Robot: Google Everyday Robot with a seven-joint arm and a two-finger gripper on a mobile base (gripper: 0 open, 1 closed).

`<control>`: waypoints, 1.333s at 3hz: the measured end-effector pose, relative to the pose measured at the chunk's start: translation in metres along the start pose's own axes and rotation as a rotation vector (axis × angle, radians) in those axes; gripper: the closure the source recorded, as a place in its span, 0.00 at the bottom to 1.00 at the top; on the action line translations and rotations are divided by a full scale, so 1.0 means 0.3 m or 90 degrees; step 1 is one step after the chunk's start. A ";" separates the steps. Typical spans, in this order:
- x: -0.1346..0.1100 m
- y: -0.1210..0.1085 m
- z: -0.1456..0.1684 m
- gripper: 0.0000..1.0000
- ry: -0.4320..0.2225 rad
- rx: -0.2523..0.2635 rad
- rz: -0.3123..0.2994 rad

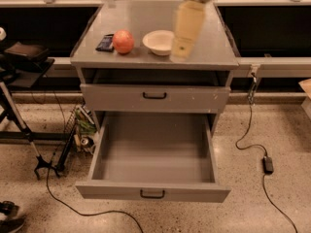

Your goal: Place rxbar blueberry into middle drawer

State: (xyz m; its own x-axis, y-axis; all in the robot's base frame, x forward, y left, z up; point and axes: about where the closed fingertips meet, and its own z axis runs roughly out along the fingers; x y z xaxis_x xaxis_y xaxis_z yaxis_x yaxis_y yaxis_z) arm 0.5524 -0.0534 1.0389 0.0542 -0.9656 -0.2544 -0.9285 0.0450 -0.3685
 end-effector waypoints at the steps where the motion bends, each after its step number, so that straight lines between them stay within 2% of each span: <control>1: -0.227 -0.117 0.088 0.00 -0.031 -0.005 -0.048; 2: -0.318 -0.142 0.092 0.00 -0.054 0.005 -0.066; 3: -0.316 -0.142 0.092 0.00 -0.054 0.005 -0.066; 4: -0.312 -0.152 0.101 0.00 -0.032 0.016 -0.028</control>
Offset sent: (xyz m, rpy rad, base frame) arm 0.0372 0.0678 0.0063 0.0163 -0.0135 0.0830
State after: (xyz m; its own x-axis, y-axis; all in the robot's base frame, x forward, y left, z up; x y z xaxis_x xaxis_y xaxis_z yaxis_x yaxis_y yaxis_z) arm 0.6008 0.0427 1.0524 0.1141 -0.9525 -0.2824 -0.9153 0.0097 -0.4027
